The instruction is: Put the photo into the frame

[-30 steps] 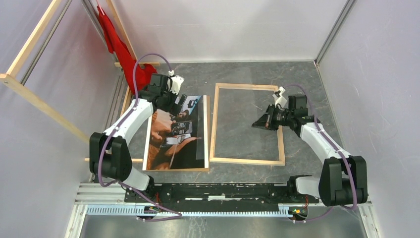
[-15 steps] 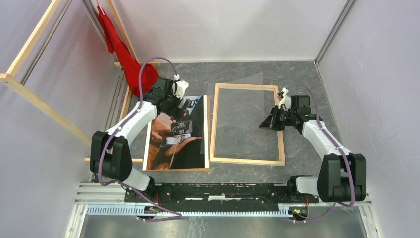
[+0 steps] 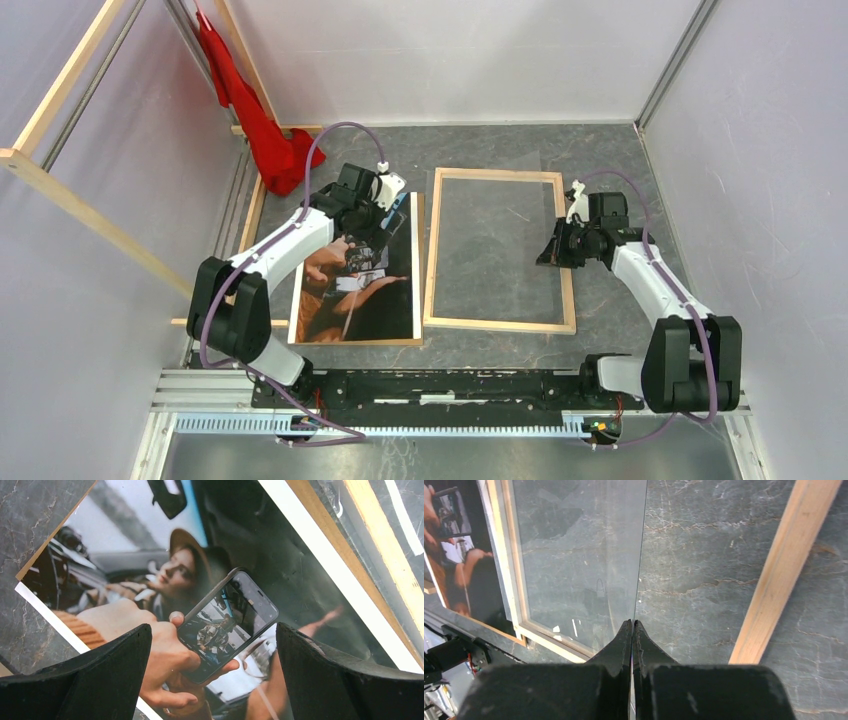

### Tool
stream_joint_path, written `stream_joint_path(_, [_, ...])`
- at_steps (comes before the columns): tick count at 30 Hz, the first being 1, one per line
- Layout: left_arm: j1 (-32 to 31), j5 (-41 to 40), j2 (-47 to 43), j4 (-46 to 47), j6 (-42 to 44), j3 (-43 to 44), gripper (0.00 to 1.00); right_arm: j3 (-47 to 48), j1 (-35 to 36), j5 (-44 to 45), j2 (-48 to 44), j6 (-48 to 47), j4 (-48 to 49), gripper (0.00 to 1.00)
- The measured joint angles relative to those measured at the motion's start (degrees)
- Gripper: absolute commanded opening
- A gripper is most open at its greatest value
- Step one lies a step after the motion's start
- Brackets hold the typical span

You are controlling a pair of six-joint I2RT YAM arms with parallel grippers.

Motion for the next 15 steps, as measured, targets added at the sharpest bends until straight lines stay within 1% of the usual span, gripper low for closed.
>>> stream_joint_path(15, [-0.4,-0.3,0.0,0.0,0.0,0.0,1.0,0.0,0.0,5.4,-2.6,-0.5,-2.5,0.0])
